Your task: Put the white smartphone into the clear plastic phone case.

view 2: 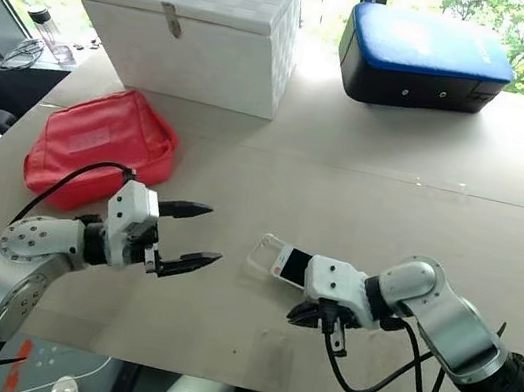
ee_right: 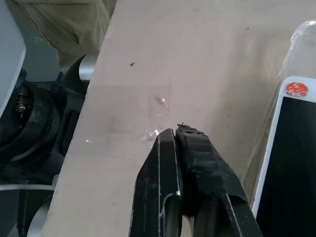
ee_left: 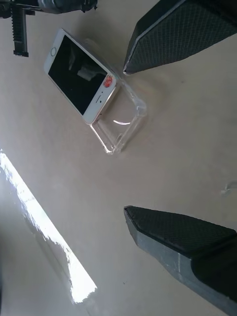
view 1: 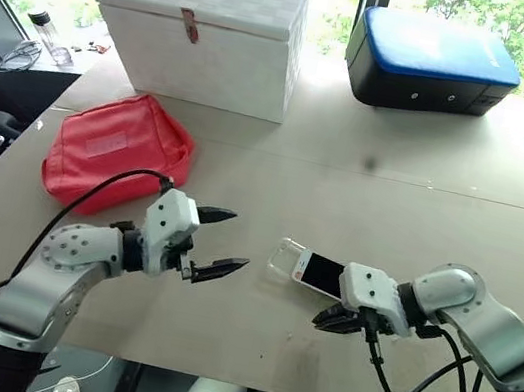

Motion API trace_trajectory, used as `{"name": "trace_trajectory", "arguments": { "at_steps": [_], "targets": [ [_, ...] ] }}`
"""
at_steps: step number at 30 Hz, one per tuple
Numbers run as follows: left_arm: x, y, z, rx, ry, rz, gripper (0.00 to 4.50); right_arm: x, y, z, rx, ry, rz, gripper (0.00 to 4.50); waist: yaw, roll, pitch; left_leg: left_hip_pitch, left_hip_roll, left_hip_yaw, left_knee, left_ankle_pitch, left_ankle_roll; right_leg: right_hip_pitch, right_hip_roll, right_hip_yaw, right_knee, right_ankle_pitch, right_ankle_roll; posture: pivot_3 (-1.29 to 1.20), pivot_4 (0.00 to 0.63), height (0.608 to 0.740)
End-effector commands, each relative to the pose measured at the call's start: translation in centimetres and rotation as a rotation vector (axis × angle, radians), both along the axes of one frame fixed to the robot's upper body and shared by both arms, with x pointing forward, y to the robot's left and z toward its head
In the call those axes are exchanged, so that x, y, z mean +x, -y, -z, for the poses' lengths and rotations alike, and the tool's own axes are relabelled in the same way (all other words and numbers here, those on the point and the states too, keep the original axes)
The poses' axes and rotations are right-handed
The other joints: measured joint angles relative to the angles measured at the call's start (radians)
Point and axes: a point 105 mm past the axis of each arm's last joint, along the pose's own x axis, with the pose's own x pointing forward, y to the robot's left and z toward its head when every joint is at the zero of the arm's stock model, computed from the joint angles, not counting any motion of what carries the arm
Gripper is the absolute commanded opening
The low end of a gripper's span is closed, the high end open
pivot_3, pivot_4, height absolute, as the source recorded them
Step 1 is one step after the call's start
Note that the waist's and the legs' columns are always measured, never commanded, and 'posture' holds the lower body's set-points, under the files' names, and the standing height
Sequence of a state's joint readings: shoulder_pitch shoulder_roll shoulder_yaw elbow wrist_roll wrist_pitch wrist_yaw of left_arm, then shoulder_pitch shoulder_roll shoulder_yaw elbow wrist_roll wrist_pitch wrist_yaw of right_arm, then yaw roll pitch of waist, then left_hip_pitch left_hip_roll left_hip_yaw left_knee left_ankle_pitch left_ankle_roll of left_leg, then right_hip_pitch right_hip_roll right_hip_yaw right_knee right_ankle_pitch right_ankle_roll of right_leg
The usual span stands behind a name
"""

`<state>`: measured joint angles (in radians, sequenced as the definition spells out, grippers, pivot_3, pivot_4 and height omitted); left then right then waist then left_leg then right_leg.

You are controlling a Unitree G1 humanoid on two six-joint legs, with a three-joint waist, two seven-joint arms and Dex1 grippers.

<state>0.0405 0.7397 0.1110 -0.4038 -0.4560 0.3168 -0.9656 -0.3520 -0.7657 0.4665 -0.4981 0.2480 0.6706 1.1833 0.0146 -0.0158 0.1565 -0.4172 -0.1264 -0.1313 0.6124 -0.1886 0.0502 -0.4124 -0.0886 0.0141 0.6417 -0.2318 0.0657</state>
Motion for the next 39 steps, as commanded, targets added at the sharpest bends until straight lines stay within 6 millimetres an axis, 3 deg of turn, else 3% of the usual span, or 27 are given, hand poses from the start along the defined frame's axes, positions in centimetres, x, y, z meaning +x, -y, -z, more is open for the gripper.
{"name": "trace_trajectory", "arguments": {
  "at_steps": [1, 16, 22, 26, 32, 36, 39],
  "targets": [
    [-0.3, 0.0, -1.3, 0.006, 0.043, 0.023, 4.36, 1.1, -0.5, 0.1, 0.007, 0.066, 0.067, 0.07, -0.001, 0.0, 0.0, 0.0, 0.0, 0.0, 0.0, 0.0, 0.0, 0.0, 0.0, 0.0, 0.0, 0.0, 0.0, 0.0, 0.15, 0.74],
    [0.2, 0.3, -1.3, -0.009, 0.06, 0.025, 4.36, 5.9, 2.7, -0.5, -0.154, 0.245, 0.177, 0.07, -0.001, 0.0, 0.0, 0.0, 0.0, 0.001, 0.0, 0.0, 0.0, 0.0, 0.0, 0.0, 0.0, 0.0, 0.0, 0.0, 0.15, 0.74],
    [0.4, 0.3, -1.3, -0.013, 0.074, 0.017, 4.36, 5.2, 2.2, -4.2, 0.004, 0.144, 0.121, 0.07, 0.0, 0.0, 0.0, 0.0, 0.0, 0.0, 0.0, 0.0, 0.0, 0.0, 0.0, 0.001, 0.0, 0.001, 0.002, 0.0, 0.15, 0.74],
    [0.4, 0.5, -1.3, -0.02, 0.081, 0.018, 4.36, 8.5, 2.9, -5.8, -0.018, 0.232, 0.162, 0.07, -0.006, 0.0, 0.0, 0.001, 0.0, 0.001, 0.0, 0.0, 0.0, 0.0, 0.001, 0.001, 0.0, 0.001, 0.001, 0.0, 0.15, 0.74],
    [0.3, 0.7, -1.3, -0.029, 0.091, 0.01, 4.36, 13.8, 4.5, -4.5, -0.196, 0.379, 0.141, 0.07, -0.003, 0.0, 0.001, 0.001, 0.0, 0.001, 0.0, 0.0, -0.001, 0.0, 0.001, 0.0, 0.0, 0.001, 0.002, 0.0, 0.15, 0.74],
    [0.2, 0.7, -1.4, -0.032, 0.097, 0.001, 4.36, 15.8, 4.2, -4.2, -0.235, 0.4, 0.102, 0.07, -0.009, 0.0, 0.001, 0.001, 0.0, 0.003, 0.0, 0.003, -0.004, -0.001, 0.001, 0.001, 0.0, 0.002, 0.002, 0.0, 0.15, 0.74],
    [0.0, 0.6, -1.4, -0.032, 0.101, -0.011, 4.36, 16.0, 4.5, -3.6, -0.288, 0.383, 0.034, 0.07, -0.016, 0.0, 0.001, 0.001, 0.0, 0.003, 0.0, 0.003, -0.005, -0.001, 0.001, 0.001, 0.0, 0.002, 0.002, 0.0, 0.15, 0.74]
  ]
}}
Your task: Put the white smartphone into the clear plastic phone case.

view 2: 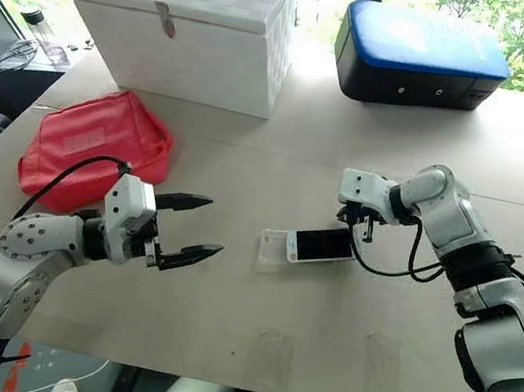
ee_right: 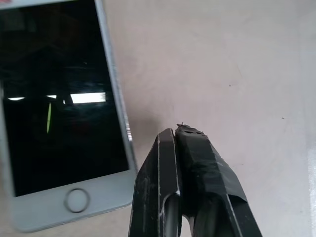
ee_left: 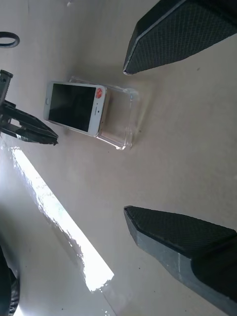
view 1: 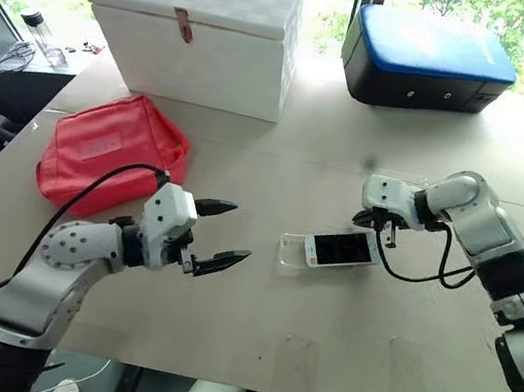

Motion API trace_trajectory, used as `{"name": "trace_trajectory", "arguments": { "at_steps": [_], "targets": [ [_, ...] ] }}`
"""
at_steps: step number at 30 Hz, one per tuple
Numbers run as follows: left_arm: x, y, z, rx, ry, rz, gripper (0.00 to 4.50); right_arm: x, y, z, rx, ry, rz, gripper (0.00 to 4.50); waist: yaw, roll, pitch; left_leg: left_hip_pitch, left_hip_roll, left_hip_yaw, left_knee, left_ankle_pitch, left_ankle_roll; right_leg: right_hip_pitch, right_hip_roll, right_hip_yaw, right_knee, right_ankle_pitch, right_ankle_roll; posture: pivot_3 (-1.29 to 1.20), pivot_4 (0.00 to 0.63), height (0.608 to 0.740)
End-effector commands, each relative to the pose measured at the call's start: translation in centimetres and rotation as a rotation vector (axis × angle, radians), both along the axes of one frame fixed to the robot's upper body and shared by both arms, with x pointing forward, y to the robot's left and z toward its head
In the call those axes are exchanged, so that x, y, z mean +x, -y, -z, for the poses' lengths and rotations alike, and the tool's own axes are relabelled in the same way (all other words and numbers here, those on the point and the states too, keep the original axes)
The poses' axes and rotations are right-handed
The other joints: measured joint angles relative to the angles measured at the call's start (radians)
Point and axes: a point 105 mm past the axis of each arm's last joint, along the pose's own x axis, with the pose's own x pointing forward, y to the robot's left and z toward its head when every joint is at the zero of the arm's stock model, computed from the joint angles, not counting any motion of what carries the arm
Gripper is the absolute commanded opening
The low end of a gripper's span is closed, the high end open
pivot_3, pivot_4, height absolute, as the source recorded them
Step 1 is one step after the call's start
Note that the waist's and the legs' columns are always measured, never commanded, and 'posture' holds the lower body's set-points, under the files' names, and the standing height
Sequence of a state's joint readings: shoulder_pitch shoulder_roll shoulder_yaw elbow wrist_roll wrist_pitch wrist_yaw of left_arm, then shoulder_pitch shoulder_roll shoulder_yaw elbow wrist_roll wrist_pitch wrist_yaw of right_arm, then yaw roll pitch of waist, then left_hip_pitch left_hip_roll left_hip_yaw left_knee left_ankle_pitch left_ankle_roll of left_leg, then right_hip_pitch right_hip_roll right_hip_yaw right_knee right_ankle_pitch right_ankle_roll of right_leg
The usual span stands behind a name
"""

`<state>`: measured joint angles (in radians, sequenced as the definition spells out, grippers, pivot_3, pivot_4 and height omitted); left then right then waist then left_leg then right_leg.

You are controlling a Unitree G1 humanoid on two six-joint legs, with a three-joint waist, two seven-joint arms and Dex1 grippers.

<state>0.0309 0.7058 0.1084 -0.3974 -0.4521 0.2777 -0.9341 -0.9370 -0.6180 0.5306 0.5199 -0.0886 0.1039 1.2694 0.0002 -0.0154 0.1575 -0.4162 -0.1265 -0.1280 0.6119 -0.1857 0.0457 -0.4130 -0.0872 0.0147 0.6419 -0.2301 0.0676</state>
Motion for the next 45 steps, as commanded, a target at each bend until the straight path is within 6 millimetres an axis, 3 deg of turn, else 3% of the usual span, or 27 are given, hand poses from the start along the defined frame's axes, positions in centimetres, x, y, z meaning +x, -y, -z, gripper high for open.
{"name": "trace_trajectory", "arguments": {
  "at_steps": [1, 9, 15, 18, 20, 27, 32, 39, 45],
  "targets": [
    [-0.5, 0.3, -0.9, 0.005, 0.051, 0.004, 4.36, 0.1, 0.4, -0.7, -0.05, -0.006, -0.083, 0.07, -0.001, 0.0, 0.0, 0.0, 0.0, 0.0, 0.0, 0.0, 0.0, 0.0, 0.0, 0.0, 0.0, 0.0, 0.0, 0.0, 0.15, 0.74],
    [-0.9, 0.2, -0.7, 0.003, 0.049, -0.015, 4.36, -0.9, 0.4, -1.8, -0.015, -0.053, -0.153, 0.07, -0.012, 0.001, 0.001, 0.0, 0.0, -0.002, 0.0, 0.0, 0.0, 0.0, 0.0, 0.0, 0.001, 0.0, 0.0, 0.0, 0.15, 0.74],
    [-0.6, 0.2, -0.8, 0.002, 0.055, -0.016, 4.36, 0.6, 0.6, -3.7, 0.071, 0.08, -0.069, 0.07, -0.012, 0.001, 0.001, 0.001, 0.0, -0.002, 0.0, 0.0, 0.0, 0.0, 0.001, 0.0, 0.001, 0.0, 0.0, 0.0, 0.15, 0.74],
    [-0.5, 0.3, -0.9, 0.002, 0.057, -0.014, 4.36, -1.2, -0.2, -5.8, 0.247, -0.014, -0.058, 0.07, -0.011, 0.002, 0.002, 0.0, 0.0, -0.002, 0.0, 0.0, 0.0, 0.0, 0.0, 0.001, 0.001, 0.0, 0.0, 0.0, 0.15, 0.74],
    [-0.4, 0.3, -0.8, 0.001, 0.057, -0.013, 4.36, -2.7, -1.0, -6.0, 0.304, -0.064, -0.067, 0.07, -0.01, 0.002, 0.001, 0.0, 0.0, -0.002, 0.0, 0.0, 0.0, 0.0, 0.0, 0.001, 0.001, 0.0, 0.0, 0.0, 0.15, 0.74],
    [-0.2, 0.5, -0.8, -0.004, 0.056, -0.011, 4.36, -6.4, -5.1, -1.9, 0.38, -0.141, -0.024, 0.07, -0.012, 0.003, 0.002, 0.0, 0.0, -0.003, 0.0, -0.003, 0.003, 0.0, 0.0, 0.001, 0.001, 0.0, 0.0, 0.0, 0.15, 0.74],
    [-0.4, 0.3, -0.8, 0.003, 0.041, -0.002, 4.36, -7.0, -7.0, 0.1, 0.375, -0.16, 0.031, 0.07, -0.011, 0.003, 0.001, 0.001, 0.0, -0.003, 0.0, -0.003, 0.003, 0.0, 0.0, 0.001, 0.002, 0.0, 0.0, 0.0, 0.15, 0.74],
    [-0.6, 0.2, -0.8, 0.005, 0.04, -0.003, 4.36, -5.8, -7.1, 0.6, 0.37, -0.144, 0.104, 0.07, -0.009, 0.003, 0.001, 0.0, 0.0, -0.003, 0.001, -0.003, 0.003, 0.0, 0.0, 0.001, 0.002, 0.0, 0.0, 0.0, 0.15, 0.74],
    [-0.6, 0.2, -0.8, 0.004, 0.04, -0.004, 4.36, -6.5, -5.8, 4.3, 0.229, -0.249, 0.145, 0.07, -0.011, 0.003, 0.001, 0.001, 0.0, -0.003, 0.001, -0.003, 0.003, 0.0, 0.0, 0.001, 0.002, 0.0, 0.0, 0.0, 0.15, 0.74]
  ]
}}
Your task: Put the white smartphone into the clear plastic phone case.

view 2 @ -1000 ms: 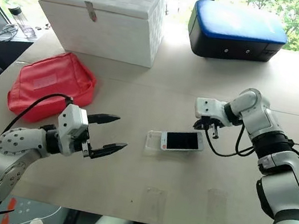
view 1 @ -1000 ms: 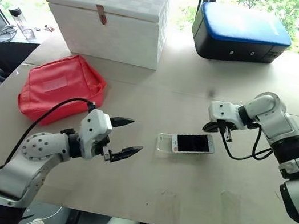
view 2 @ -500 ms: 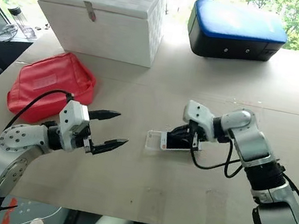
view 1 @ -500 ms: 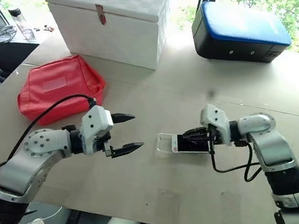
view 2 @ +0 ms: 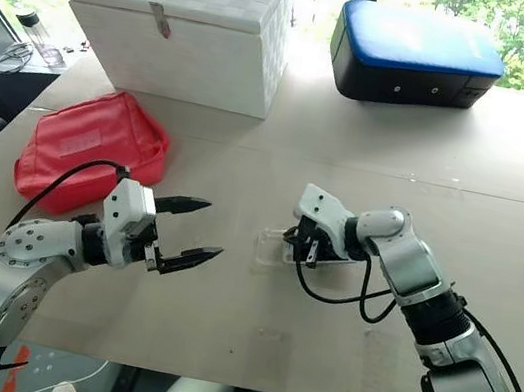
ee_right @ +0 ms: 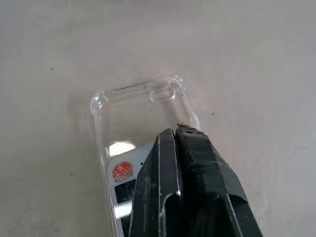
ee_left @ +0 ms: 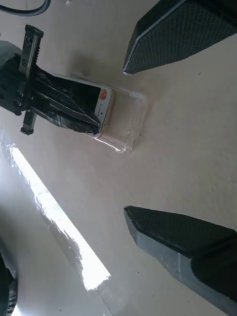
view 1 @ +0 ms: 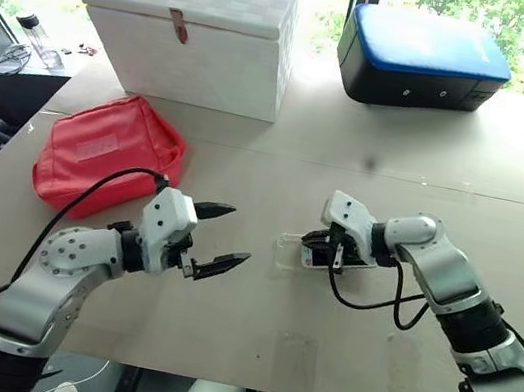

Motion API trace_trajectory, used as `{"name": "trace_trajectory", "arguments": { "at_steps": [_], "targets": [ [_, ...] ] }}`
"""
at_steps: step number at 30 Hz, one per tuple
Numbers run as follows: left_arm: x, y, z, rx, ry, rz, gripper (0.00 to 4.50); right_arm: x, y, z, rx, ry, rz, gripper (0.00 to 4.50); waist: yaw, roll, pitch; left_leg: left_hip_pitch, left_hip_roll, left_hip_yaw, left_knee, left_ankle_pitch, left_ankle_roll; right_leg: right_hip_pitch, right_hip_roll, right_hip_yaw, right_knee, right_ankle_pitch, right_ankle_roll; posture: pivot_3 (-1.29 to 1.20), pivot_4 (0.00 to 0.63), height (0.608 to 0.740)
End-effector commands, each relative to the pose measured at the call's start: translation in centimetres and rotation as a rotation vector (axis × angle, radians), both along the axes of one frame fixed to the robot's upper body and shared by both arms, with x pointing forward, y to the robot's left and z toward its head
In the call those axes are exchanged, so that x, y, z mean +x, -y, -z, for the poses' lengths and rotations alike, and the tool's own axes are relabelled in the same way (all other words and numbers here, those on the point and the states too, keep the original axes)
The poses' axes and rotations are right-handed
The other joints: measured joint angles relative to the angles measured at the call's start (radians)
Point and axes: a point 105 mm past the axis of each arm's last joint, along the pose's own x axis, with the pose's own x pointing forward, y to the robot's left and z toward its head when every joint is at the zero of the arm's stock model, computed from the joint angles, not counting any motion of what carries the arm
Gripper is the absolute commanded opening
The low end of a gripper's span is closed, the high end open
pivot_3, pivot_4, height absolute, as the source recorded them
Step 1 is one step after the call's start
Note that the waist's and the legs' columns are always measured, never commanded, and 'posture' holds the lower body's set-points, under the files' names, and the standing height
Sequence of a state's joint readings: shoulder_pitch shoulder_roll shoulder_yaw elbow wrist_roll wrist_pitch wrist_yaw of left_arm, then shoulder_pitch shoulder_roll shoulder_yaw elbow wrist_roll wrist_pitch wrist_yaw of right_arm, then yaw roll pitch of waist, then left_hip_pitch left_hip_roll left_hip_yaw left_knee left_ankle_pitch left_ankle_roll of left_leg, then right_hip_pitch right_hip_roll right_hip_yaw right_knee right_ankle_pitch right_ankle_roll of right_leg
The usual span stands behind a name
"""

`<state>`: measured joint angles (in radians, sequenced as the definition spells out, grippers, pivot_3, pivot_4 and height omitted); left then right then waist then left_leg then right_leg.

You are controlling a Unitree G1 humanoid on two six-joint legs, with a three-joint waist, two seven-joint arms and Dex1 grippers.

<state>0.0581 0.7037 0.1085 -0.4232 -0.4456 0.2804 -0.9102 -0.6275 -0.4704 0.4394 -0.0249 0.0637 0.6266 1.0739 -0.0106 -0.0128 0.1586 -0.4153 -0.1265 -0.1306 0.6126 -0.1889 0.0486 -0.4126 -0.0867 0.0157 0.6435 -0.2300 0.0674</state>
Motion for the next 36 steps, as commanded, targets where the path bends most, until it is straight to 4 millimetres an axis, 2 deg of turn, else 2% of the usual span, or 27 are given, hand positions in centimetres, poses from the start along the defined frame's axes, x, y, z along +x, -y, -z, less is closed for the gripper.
{"name": "trace_trajectory", "arguments": {
  "at_steps": [1, 4, 7, 11, 16, 19, 21, 22, 23, 26, 27, 28, 30, 31, 36],
  "targets": [
    [-0.3, 0.1, -1.0, 0.0, 0.042, 0.012, 4.36, -0.9, 1.0, 2.7, -0.11, -0.09, -0.01, 0.07, 0.0, 0.0, -0.001, 0.0, 0.0, 0.0, 0.0, 0.0, 0.0, 0.0, 0.0, 0.0, 0.0, 0.0, 0.0, 0.0, 0.15, 0.74],
    [-0.3, 0.1, -0.9, 0.001, 0.042, 0.012, 4.36, -1.0, 1.1, 3.5, -0.125, -0.104, 0.001, 0.07, 0.002, -0.001, -0.003, 0.001, 0.0, 0.0, 0.0, 0.0, 0.0, 0.001, 0.0, 0.0, 0.0, 0.0, 0.0, 0.0, 0.15, 0.74],
    [-0.1, 0.2, -0.6, 0.004, 0.043, 0.014, 4.36, -0.2, 1.1, 3.0, -0.097, -0.06, 0.037, 0.07, 0.002, -0.003, -0.005, 0.001, 0.0, 0.0, 0.0, 0.0, 0.0, 0.001, 0.0, 0.0, 0.0, 0.0, 0.0, 0.0, 0.15, 0.74],
    [-0.1, 0.3, 0.1, -0.011, -0.015, 0.05, 4.36, -0.1, 0.2, -1.7, 0.147, 0.039, 0.035, 0.07, 0.003, -0.003, -0.006, 0.001, 0.0, 0.0, 0.0, 0.0, 0.0, 0.001, 0.0, 0.0, 0.0, 0.0, 0.0, 0.0, 0.15, 0.74],
    [-0.1, 0.1, 0.8, -0.014, -0.061, 0.102, 4.43, -1.5, 2.1, -5.7, 0.245, 0.107, 0.078, 0.03, 0.003, -0.001, -0.004, 0.0, 0.0, 0.0, 0.0, 0.0, 0.0, 0.0, 0.0, 0.0, 0.0, 0.0, 0.0, 0.0, 0.15, 0.74],
    [0.3, 0.2, 1.5, 0.0, -0.065, 0.108, 4.43, -2.4, 3.8, -6.7, 0.226, 0.145, 0.134, 0.03, 0.006, -0.001, -0.004, 0.0, 0.0, -0.001, 0.0, 0.0, 0.0, 0.0, 0.0, -0.001, 0.0, 0.0, 0.0, 0.0, 0.15, 0.74],
    [0.3, 0.5, 2.2, 0.011, -0.088, 0.132, 4.43, -2.7, 5.3, -6.5, 0.17, 0.175, 0.187, 0.03, 0.009, -0.001, -0.005, -0.001, 0.0, -0.001, -0.001, 0.0, 0.0, 0.0, 0.0, -0.001, 0.0, 0.0, 0.0, 0.0, 0.15, 0.74],
    [0.3, 0.7, 2.4, 0.014, -0.1, 0.145, 3.92, -2.7, 5.9, -6.4, 0.143, 0.186, 0.21, 0.0, 0.011, -0.001, -0.004, -0.001, 0.0, -0.001, -0.001, 0.0, 0.0, 0.0, -0.001, -0.001, 0.0, 0.0, 0.0, 0.0, 0.15, 0.74],
    [0.4, 0.9, 2.8, 0.024, -0.107, 0.162, 3.62, -2.8, 6.6, -6.1, 0.105, 0.195, 0.239, 0.0, 0.013, -0.001, -0.004, -0.001, 0.0, 0.0, 0.0, 0.0, 0.0, 0.0, -0.001, -0.001, 0.0, 0.0, 0.0, 0.0, 0.15, 0.74],
    [1.3, 1.5, 3.7, 0.069, -0.105, 0.177, 2.16, -3.1, 8.7, -5.1, -0.003, 0.22, 0.307, 0.0, 0.024, -0.001, -0.004, -0.001, 0.0, 0.0, 0.0, 0.0, 0.001, 0.0, -0.001, 0.0, -0.001, -0.001, 0.0, 0.0, 0.15, 0.74],
    [1.7, 1.7, 3.9, 0.078, -0.097, 0.174, 1.59, -3.2, 9.3, -4.9, -0.028, 0.226, 0.325, 0.0, 0.025, -0.002, -0.004, -0.001, 0.0, 0.0, 0.0, 0.0, 0.001, 0.0, -0.001, -0.001, -0.001, -0.001, -0.002, 0.0, 0.15, 0.74],
    [2.1, 1.9, 4.1, 0.084, -0.096, 0.174, 0.81, -3.2, 9.7, -4.8, -0.043, 0.231, 0.34, 0.0, 0.025, -0.002, -0.004, -0.001, 0.0, 0.0, 0.0, 0.0, 0.001, 0.0, -0.001, -0.001, 0.0, -0.001, -0.002, 0.0, 0.15, 0.74],
    [2.6, 2.2, 4.4, 0.094, -0.098, 0.18, 0.22, -3.2, 10.3, -4.7, -0.067, 0.239, 0.363, 0.0, 0.025, -0.001, -0.004, -0.001, 0.0, 0.0, 0.0, 0.0, 0.001, 0.0, -0.001, 0.0, -0.001, -0.001, -0.001, 0.0, 0.15, 0.74],
    [2.9, 2.4, 4.6, 0.105, -0.103, 0.178, 0.03, -3.2, 10.9, -4.4, -0.096, 0.247, 0.377, 0.0, 0.026, -0.002, -0.004, -0.001, 0.0, 0.0, 0.0, 0.0, 0.001, 0.0, -0.002, 0.0, 0.0, -0.001, -0.001, 0.0, 0.15, 0.74],
    [3.8, 3.2, 5.6, 0.138, -0.114, 0.198, 0.03, -2.7, 12.5, -3.3, -0.189, 0.265, 0.432, 0.0, 0.023, -0.002, -0.004, -0.001, 0.0, 0.0, 0.001, 0.0, 0.001, 0.0, -0.001, 0.0, -0.001, 0.0, 0.0, 0.0, 0.15, 0.74]
  ]
}}
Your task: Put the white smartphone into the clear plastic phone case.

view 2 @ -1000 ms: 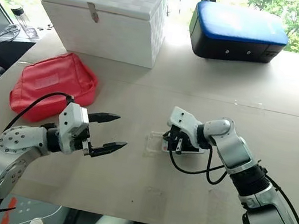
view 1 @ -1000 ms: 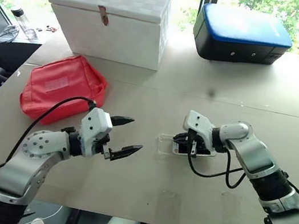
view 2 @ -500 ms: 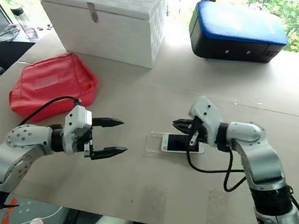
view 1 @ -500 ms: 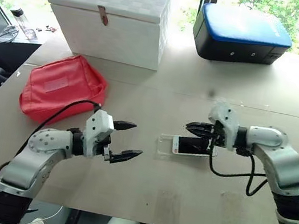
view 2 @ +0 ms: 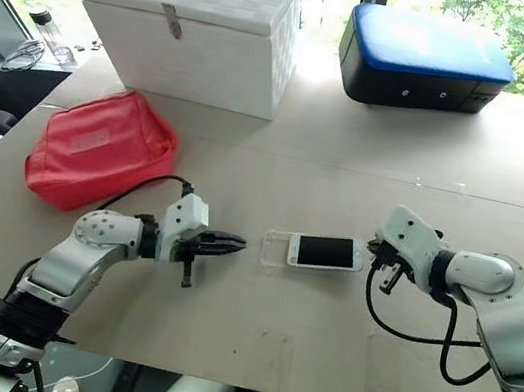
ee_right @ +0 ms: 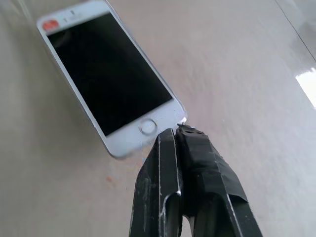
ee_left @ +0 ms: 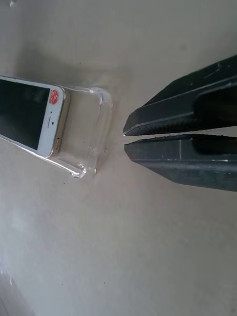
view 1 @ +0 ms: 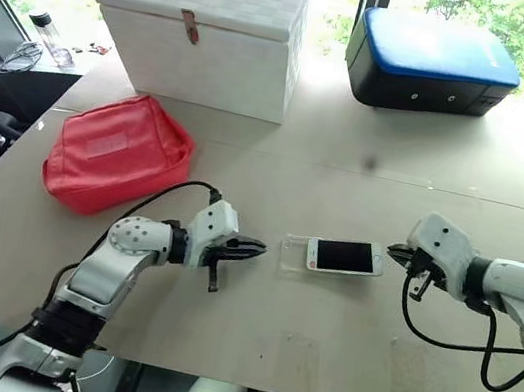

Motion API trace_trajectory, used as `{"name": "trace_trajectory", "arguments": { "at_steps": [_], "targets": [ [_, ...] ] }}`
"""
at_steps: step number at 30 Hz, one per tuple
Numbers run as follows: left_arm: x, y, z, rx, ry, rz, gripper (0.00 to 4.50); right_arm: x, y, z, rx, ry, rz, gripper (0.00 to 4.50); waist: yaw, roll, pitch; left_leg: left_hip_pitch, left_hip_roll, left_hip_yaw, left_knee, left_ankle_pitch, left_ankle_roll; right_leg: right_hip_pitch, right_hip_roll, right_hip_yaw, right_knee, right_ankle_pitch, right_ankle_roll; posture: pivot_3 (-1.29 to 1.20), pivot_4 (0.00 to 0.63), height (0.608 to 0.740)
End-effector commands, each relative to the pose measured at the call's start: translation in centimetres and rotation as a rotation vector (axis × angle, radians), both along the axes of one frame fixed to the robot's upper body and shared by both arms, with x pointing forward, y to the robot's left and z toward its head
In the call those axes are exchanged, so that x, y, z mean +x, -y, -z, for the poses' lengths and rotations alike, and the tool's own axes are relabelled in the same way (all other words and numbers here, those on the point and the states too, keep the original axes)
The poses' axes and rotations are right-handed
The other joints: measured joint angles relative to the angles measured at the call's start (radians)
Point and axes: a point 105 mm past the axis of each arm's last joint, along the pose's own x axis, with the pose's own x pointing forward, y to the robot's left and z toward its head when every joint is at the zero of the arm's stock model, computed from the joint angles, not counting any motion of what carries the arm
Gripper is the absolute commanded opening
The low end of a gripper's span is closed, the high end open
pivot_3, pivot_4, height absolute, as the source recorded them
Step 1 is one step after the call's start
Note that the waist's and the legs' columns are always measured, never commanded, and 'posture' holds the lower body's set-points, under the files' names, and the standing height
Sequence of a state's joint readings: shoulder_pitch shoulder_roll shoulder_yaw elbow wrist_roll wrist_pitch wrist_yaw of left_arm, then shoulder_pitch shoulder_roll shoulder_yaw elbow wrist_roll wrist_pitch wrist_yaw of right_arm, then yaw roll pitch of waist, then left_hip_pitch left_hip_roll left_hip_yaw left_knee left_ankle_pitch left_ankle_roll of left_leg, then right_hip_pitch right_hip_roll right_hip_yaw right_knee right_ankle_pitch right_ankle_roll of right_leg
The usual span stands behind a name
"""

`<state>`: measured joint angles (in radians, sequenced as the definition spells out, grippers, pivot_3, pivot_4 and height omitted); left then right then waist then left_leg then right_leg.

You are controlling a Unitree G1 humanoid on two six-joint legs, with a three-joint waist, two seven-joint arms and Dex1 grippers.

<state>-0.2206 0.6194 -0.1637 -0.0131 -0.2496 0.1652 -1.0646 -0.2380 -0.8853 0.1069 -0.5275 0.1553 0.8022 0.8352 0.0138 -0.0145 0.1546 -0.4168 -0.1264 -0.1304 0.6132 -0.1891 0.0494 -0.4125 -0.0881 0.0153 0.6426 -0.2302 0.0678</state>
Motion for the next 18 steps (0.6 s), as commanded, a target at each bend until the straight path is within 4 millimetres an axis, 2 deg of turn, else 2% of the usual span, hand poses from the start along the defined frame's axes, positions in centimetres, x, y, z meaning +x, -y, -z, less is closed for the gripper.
{"name": "trace_trajectory", "arguments": {
  "at_steps": [1, 4, 9, 18],
  "targets": [
    [0.5, 0.6, 0.5, 0.015, 0.016, 0.023, 0.03, 0.4, 0.7, 0.0, -0.056, 0.041, 0.028, 0.0, -0.002, 0.0, 0.0, 0.0, 0.0, 0.0, 0.0, 0.0, 0.0, 0.0, 0.0, 0.0, 0.0, 0.0, 0.0, 0.0, 0.15, 0.74],
    [0.9, 1.0, 1.2, 0.014, 0.014, 0.031, 0.03, 0.5, 0.3, 0.6, -0.081, 0.032, 0.014, 0.0, 0.001, 0.0, 0.0, 0.0, 0.0, 0.0, 0.0, 0.0, 0.0, 0.0, 0.0, -0.001, 0.0, 0.0, 0.0, 0.0, 0.15, 0.74],
    [0.9, 1.8, 1.9, 0.015, 0.017, 0.057, 0.03, -0.3, -2.5, 1.4, -0.047, -0.01, -0.096, 0.0, 0.001, 0.0, -0.001, 0.0, 0.0, -0.001, 0.001, 0.0, 0.0, 0.001, 0.0, -0.001, 0.0, 0.0, 0.0, 0.0, 0.15, 0.74],
    [1.1, 2.9, 1.2, -0.021, 0.003, 0.037, 0.03, -0.6, -7.0, 1.9, 0.018, -0.03, -0.231, 0.0, 0.001, 0.0, -0.001, 0.0, 0.0, -0.001, 0.002, 0.0, 0.0, 0.001, 0.0, -0.002, 0.0, 0.0, 0.0, 0.0, 0.15, 0.74]
  ]
}}
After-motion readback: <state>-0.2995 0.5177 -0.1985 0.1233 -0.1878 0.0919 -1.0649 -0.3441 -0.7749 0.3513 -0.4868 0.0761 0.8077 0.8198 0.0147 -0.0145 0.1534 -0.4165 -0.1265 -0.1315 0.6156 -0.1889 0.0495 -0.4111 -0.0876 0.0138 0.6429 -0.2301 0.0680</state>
